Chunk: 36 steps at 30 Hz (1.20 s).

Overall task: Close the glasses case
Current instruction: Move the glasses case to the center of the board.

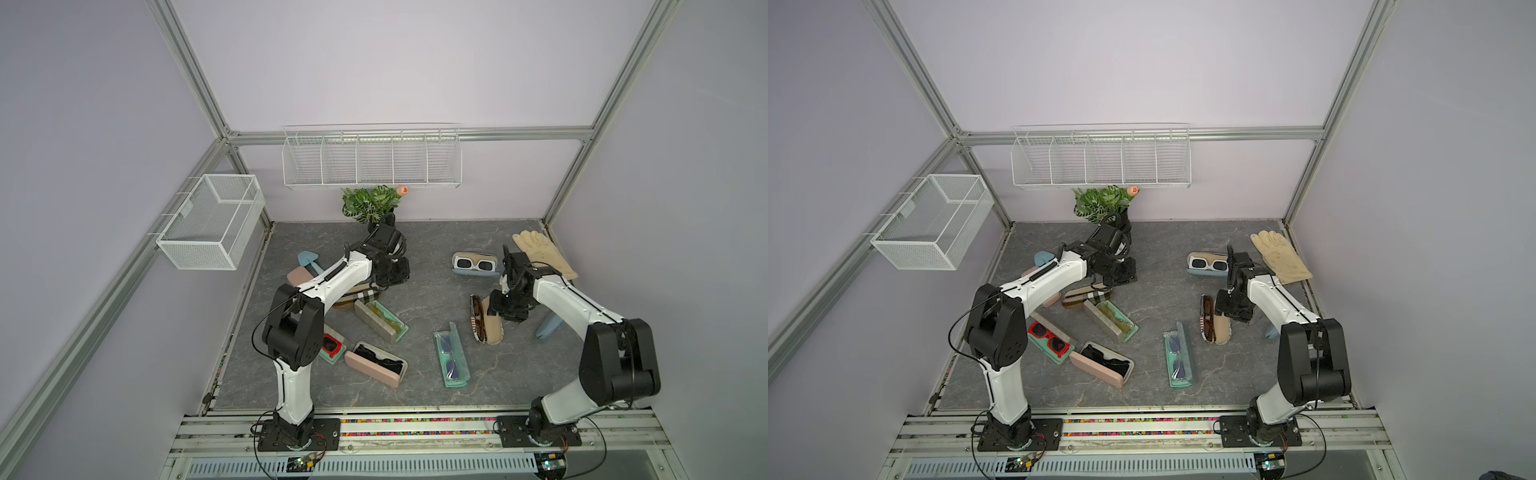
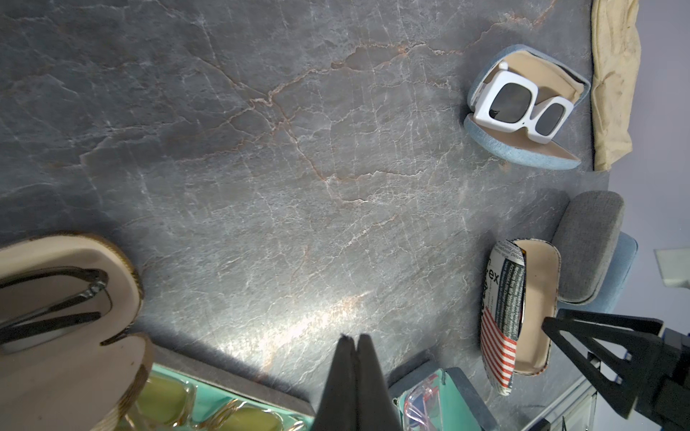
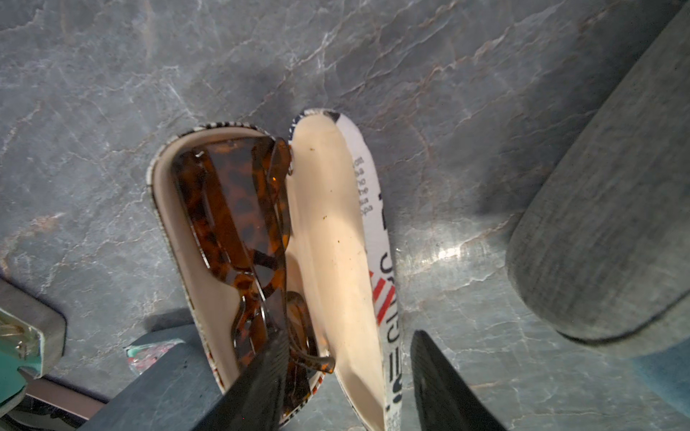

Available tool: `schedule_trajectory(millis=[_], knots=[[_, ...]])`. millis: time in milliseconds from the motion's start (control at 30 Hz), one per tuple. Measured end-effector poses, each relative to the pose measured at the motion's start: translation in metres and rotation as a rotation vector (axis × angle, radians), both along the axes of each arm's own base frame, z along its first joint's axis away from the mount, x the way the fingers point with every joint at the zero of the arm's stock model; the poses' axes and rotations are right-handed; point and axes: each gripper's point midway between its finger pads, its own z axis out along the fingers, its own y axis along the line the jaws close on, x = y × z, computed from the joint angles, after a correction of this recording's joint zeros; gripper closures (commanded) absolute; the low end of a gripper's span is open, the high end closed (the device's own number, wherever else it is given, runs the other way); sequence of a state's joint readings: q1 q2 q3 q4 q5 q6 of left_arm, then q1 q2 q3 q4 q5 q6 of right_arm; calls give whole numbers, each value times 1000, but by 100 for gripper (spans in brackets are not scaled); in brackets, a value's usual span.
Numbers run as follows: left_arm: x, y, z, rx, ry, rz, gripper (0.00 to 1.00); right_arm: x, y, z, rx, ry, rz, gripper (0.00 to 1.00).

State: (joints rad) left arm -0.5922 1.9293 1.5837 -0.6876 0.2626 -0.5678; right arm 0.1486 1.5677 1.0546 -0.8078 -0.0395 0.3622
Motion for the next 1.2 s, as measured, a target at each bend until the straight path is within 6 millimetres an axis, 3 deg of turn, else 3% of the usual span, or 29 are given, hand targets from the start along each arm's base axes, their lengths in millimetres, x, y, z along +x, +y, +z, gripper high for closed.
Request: schedule_trajectory(millis=[267, 633, 1200], knots=[[0, 0, 0, 1, 1, 0, 100, -2, 2, -15, 0, 32, 4, 53], [0, 0, -5, 7, 10, -1, 100, 3, 6, -26, 7, 53, 9, 74], [0, 0, -6, 9, 12, -2, 100, 56, 32, -14, 44, 3, 39, 86]])
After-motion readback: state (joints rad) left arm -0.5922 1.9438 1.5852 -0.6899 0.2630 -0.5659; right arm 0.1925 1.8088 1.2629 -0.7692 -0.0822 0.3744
